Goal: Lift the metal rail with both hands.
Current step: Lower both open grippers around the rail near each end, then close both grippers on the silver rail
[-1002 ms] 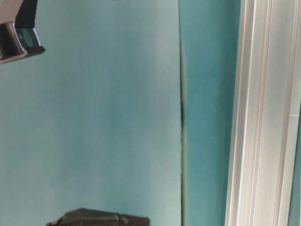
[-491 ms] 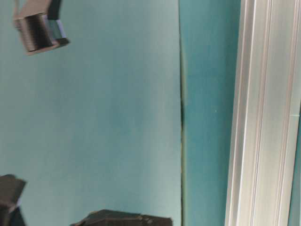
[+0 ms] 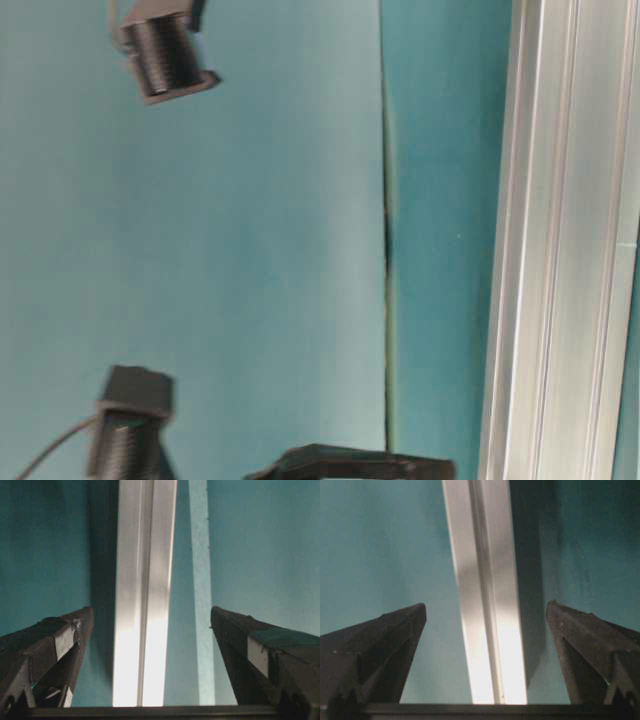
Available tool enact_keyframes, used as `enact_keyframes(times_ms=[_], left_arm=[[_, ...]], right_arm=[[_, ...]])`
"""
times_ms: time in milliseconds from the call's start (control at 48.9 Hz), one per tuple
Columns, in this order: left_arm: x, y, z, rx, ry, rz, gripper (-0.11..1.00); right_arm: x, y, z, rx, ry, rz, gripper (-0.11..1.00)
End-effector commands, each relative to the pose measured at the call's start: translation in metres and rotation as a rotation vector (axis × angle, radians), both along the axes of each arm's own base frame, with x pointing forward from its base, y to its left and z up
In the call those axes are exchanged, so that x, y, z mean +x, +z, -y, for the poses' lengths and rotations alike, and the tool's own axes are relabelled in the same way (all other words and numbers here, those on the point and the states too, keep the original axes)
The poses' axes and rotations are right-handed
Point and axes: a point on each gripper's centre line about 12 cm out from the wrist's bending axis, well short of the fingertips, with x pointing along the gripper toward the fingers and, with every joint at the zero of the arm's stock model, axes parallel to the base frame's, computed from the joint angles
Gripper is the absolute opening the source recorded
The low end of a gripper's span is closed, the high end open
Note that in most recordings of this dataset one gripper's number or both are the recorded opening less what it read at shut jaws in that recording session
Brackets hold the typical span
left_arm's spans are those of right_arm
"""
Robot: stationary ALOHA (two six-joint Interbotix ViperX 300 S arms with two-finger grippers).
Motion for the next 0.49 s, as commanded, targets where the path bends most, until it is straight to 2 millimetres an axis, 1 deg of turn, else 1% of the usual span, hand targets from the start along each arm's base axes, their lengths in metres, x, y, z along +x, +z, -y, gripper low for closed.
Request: enact_keyframes(times_ms=[0, 164, 470], left_arm=[[0.003, -0.001, -0.005, 0.001, 0.014, 0.023, 0.99], [0.009, -0.010, -0.006, 0.002, 0.018, 0.034, 0.99], [0.010, -0.033, -0.004, -0.002, 0.014, 0.000, 0.99]], right_arm=[[0.001, -0.008, 0.000, -0.011, 0.011, 0.001, 1.00], [-0.003, -0.022, 0.002, -0.025, 0.027, -0.015, 1.00], [0.000, -0.041, 0.002, -0.028, 0.032, -0.015, 1.00]])
